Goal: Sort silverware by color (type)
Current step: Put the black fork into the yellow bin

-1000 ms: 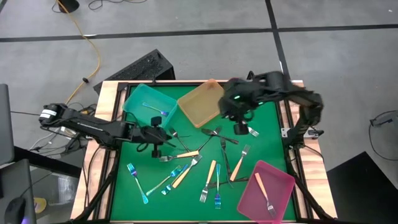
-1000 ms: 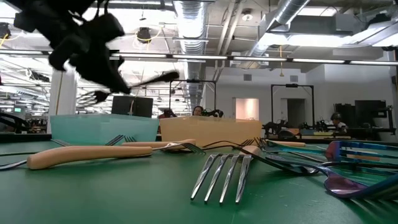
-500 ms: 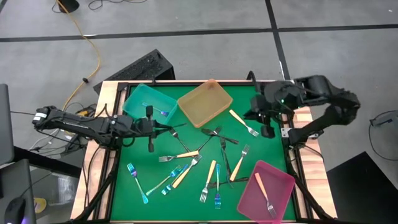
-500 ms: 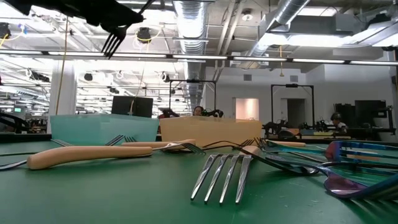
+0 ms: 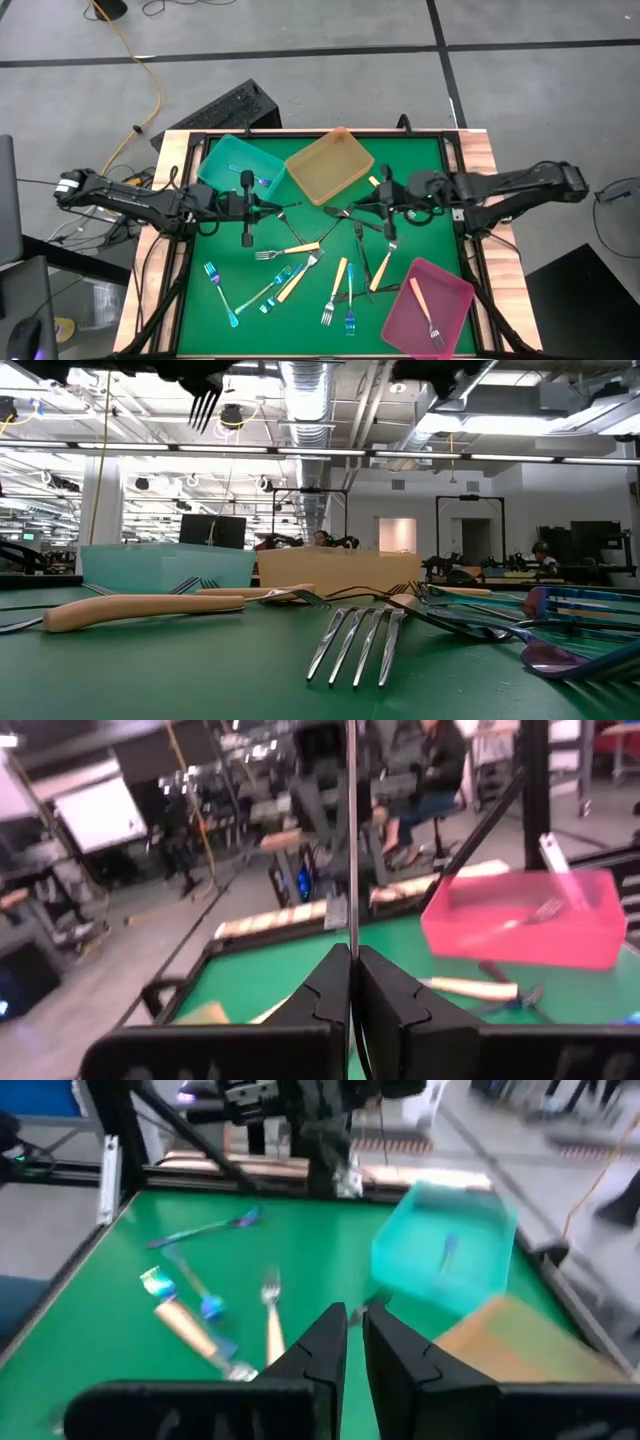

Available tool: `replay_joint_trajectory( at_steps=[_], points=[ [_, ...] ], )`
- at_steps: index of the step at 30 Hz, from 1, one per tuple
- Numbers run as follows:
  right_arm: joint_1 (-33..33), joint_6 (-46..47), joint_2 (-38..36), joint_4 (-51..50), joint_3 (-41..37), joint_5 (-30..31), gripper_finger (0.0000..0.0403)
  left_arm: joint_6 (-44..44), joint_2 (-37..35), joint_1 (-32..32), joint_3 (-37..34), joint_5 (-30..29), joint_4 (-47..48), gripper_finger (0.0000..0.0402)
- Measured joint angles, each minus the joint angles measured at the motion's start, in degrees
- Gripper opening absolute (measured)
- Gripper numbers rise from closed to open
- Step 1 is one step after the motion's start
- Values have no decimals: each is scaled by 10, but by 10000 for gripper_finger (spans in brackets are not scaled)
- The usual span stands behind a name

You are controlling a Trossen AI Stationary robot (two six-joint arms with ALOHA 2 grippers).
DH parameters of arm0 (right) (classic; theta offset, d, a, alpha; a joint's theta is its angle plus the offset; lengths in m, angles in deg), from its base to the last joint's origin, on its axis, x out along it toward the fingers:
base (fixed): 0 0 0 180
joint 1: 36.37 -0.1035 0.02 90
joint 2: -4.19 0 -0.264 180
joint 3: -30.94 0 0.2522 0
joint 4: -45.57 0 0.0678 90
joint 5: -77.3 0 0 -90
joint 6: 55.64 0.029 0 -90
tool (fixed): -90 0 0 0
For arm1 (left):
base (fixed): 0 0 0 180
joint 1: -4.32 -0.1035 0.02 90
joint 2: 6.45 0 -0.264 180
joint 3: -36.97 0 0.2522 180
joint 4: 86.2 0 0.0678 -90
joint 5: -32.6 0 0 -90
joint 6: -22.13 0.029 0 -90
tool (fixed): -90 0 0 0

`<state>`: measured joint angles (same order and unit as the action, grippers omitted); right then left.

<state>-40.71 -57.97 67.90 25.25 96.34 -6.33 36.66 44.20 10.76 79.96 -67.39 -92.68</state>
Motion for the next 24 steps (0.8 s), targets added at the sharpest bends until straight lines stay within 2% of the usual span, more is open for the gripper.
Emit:
replay_joint_trajectory(
  at_steps=[6, 10, 18, 24],
  points=[
    [4, -91, 99, 278, -36, 14, 78, 14, 42, -2, 0, 20, -76, 0],
    [7, -139, 168, 391, -35, 13, 113, 18, 71, -7, 0, 18, -103, 0],
    [7, -143, 245, 417, 7, 9, 200, 13, 120, -26, 0, 18, -128, 0],
    [7, -158, 273, 420, 39, 9, 228, 13, 161, -43, 0, 26, -167, 0]
  ],
)
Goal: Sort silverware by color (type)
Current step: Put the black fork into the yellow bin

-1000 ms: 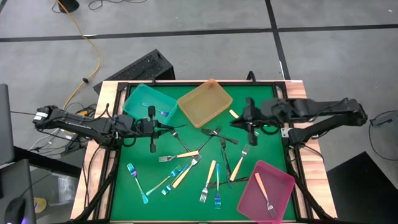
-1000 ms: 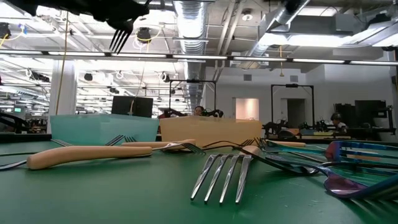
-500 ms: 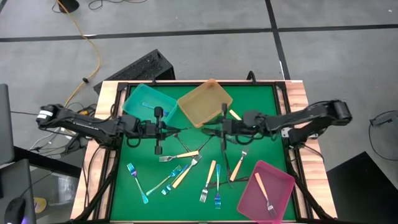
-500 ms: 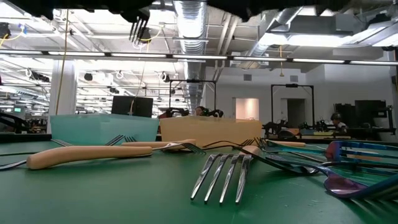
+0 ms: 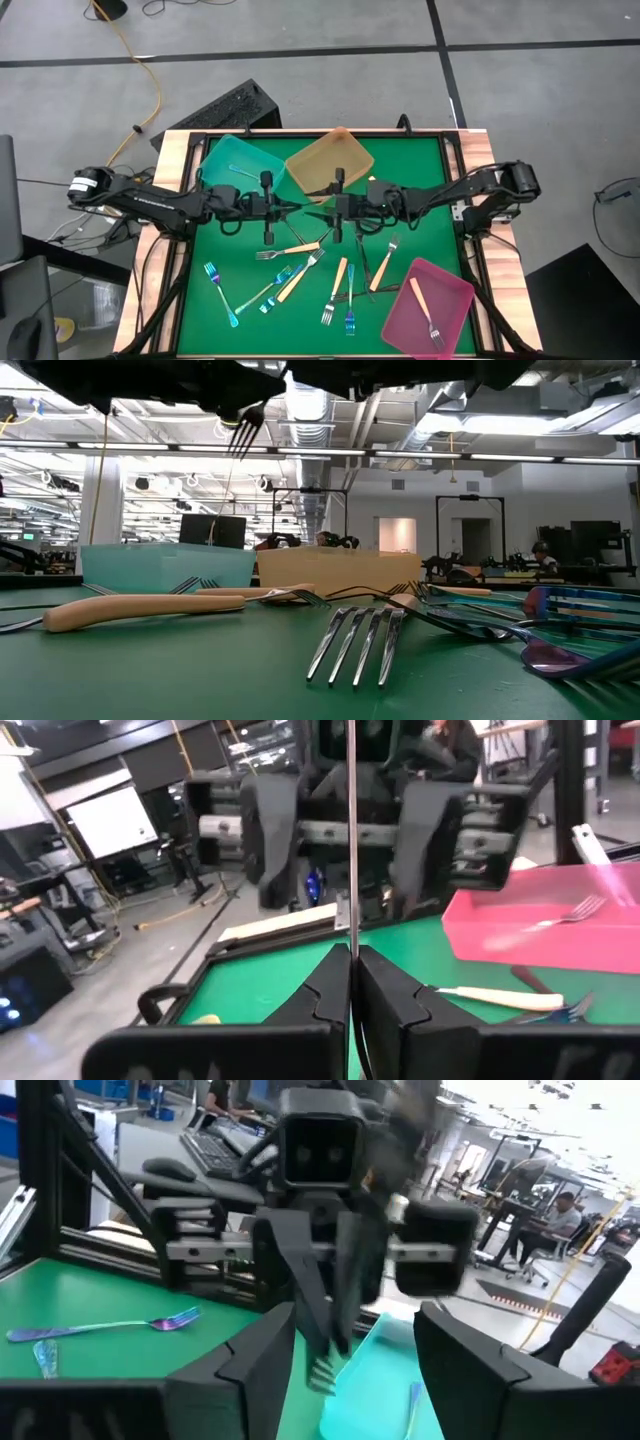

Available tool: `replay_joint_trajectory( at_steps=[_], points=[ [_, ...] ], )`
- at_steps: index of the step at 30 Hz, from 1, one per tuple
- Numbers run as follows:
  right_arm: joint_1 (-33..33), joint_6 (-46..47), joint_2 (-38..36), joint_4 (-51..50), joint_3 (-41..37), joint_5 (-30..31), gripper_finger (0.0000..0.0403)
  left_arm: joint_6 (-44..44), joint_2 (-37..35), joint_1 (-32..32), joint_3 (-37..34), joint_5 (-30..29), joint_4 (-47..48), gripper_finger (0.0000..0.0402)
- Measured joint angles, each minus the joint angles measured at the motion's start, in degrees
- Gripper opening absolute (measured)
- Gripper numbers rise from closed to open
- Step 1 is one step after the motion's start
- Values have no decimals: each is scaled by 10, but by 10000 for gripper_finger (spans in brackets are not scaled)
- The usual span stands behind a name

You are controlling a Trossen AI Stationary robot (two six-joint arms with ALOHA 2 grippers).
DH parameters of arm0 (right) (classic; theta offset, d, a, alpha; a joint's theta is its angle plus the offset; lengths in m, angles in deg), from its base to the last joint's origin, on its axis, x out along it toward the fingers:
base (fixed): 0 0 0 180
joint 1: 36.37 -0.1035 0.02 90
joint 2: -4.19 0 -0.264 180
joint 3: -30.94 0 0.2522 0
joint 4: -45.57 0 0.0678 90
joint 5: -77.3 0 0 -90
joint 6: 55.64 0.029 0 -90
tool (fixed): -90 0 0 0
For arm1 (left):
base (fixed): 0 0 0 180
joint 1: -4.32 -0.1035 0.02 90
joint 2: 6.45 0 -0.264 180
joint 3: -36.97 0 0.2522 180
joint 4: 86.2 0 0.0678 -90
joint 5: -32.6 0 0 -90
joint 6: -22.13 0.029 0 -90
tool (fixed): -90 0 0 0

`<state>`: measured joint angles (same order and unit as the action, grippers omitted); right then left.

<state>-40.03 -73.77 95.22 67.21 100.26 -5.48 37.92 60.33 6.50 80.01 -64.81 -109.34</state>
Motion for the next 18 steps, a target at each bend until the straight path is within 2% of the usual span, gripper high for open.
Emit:
replay_joint_trajectory(
  at_steps=[4, 11, 14, 18],
  points=[
    [-1, -4, 2, -4, 4, 0, 226, -2, 15, -6, 0, 23, -6, 0],
    [0, -4, 2, 2, 4, 0, 206, -1, 26, -15, 0, 21, -27, 0],
    [0, -3, 2, -3, 4, 1, 178, -1, 35, -19, 0, 32, -41, 0],
    [0, 0, 2, -2, 4, 1, 119, -4, 43, -23, 0, 36, -43, 0]
  ],
)
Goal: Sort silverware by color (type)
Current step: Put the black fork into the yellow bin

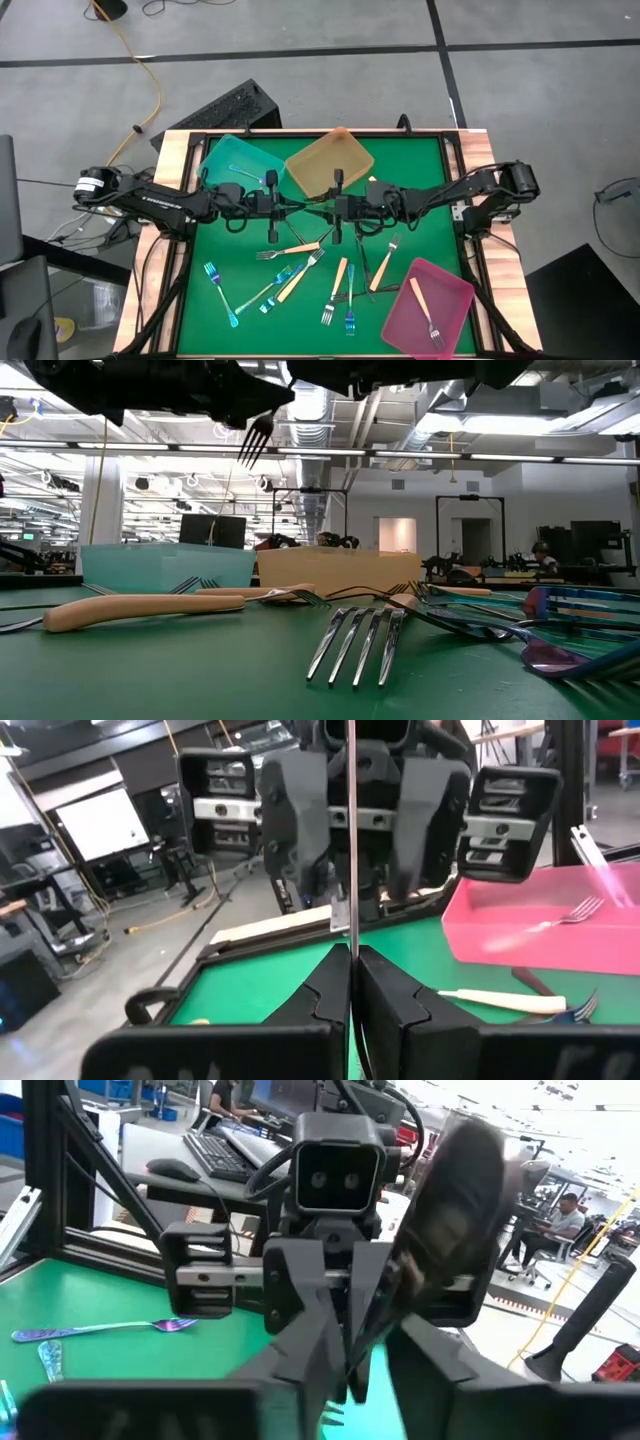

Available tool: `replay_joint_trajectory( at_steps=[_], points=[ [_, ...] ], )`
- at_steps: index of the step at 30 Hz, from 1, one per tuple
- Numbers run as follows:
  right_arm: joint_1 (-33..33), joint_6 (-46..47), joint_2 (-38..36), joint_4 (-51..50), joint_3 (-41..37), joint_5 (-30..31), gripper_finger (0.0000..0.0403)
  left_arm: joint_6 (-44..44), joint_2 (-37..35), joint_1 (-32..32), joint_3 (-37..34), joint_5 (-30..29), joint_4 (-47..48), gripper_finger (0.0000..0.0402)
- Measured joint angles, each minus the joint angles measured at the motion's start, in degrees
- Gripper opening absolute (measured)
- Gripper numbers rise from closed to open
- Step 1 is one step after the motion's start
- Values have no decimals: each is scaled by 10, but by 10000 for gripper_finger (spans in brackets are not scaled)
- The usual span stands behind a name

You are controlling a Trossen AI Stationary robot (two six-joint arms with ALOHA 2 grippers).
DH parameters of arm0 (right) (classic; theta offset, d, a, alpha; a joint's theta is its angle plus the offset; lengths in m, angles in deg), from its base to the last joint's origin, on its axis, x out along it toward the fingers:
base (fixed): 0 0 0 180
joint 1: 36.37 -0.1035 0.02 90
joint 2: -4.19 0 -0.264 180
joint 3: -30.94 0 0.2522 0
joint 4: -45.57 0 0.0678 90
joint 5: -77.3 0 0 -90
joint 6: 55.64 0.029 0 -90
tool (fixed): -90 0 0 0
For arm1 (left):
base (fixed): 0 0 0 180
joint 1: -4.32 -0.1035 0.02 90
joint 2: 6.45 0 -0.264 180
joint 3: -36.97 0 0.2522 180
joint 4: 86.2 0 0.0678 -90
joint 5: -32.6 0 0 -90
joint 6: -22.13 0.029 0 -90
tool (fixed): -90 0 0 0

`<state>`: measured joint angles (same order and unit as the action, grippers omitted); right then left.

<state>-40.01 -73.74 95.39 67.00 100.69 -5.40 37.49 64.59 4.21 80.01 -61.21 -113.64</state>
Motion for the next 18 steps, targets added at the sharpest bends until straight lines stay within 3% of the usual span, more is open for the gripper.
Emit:
replay_joint_trajectory(
  at_steps=[6, 11, 18],
  points=[
    [4, 2, 0, -10, 0, 1, 23, 0, 3, 0, 0, 0, 1, 0],
    [4, 12, -1, -15, 0, 2, 23, -8, 3, 0, 0, -5, 0, 0],
    [5, 16, 0, -28, 0, 35, 23, -56, 3, 0, 0, -76, 30, 27]
  ],
)
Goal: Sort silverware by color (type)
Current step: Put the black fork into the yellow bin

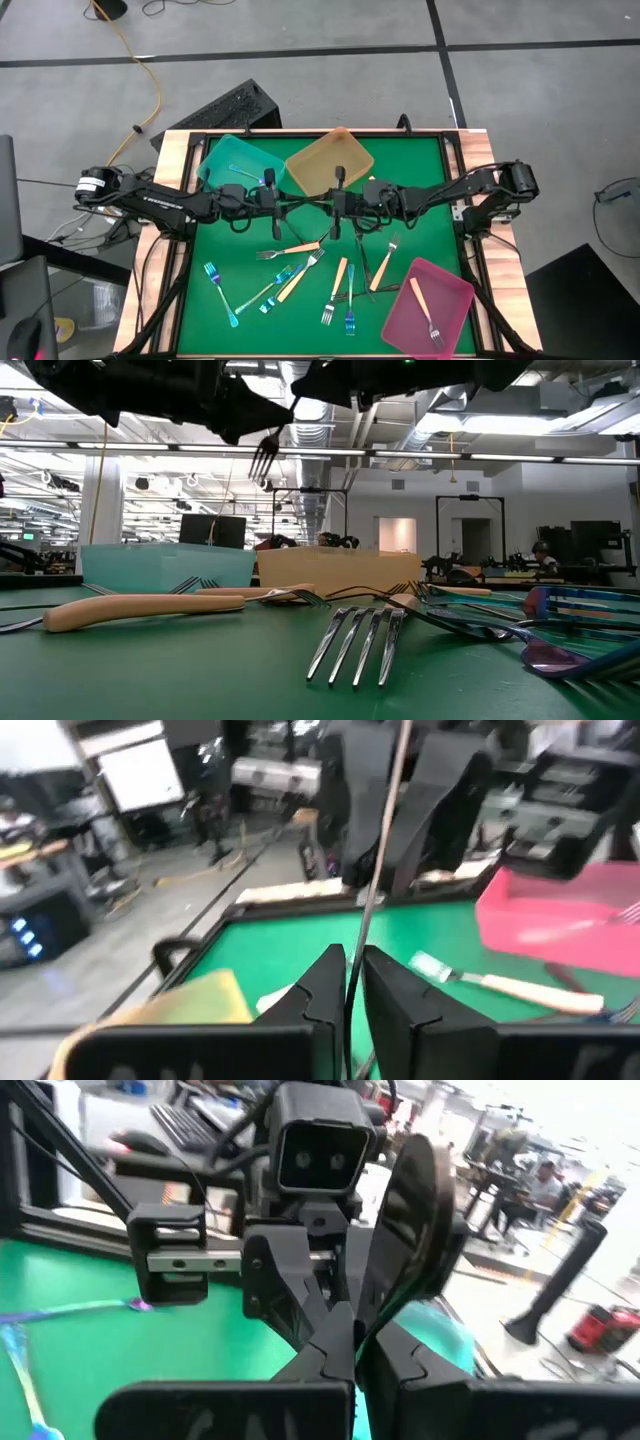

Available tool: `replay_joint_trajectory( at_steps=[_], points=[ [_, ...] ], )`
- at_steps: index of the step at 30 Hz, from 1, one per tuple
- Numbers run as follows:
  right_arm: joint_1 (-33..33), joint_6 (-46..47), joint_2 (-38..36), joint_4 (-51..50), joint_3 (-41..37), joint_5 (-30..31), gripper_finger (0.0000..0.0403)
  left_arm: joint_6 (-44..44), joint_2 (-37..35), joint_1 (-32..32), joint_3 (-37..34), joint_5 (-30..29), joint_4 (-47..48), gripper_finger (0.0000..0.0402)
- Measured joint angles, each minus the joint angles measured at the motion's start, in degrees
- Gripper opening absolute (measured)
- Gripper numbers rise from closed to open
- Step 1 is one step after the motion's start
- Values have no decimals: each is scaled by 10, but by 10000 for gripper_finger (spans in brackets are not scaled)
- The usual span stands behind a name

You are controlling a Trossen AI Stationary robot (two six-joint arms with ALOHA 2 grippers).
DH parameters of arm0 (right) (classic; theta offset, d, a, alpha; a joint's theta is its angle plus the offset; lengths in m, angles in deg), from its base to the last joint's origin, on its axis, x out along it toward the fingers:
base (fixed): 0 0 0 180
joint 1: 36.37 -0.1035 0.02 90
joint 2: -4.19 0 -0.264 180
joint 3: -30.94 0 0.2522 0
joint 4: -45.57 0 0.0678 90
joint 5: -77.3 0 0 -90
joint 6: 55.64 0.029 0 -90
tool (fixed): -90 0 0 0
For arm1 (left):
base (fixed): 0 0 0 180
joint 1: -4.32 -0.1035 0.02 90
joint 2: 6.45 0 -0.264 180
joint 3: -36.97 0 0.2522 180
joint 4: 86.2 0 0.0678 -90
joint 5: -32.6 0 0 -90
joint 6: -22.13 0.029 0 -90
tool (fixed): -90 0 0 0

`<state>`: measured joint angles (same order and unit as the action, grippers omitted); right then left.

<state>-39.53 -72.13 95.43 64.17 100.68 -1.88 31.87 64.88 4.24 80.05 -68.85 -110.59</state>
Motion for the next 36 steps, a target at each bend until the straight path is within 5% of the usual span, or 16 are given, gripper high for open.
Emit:
replay_joint_trajectory(
  at_steps=[12, 26, 36],
  points=[
    [0, 0, -2, -49, 0, 73, 23, -4, -1, 17, 0, -133, 53, 112],
    [38, 10, 1, -128, 0, 395, 23, -110, -22, 49, 0, -136, 102, 114],
    [52, -11, 63, -122, 26, 447, 23, -139, -37, 53, -1, -134, 148, 114]
  ],
)
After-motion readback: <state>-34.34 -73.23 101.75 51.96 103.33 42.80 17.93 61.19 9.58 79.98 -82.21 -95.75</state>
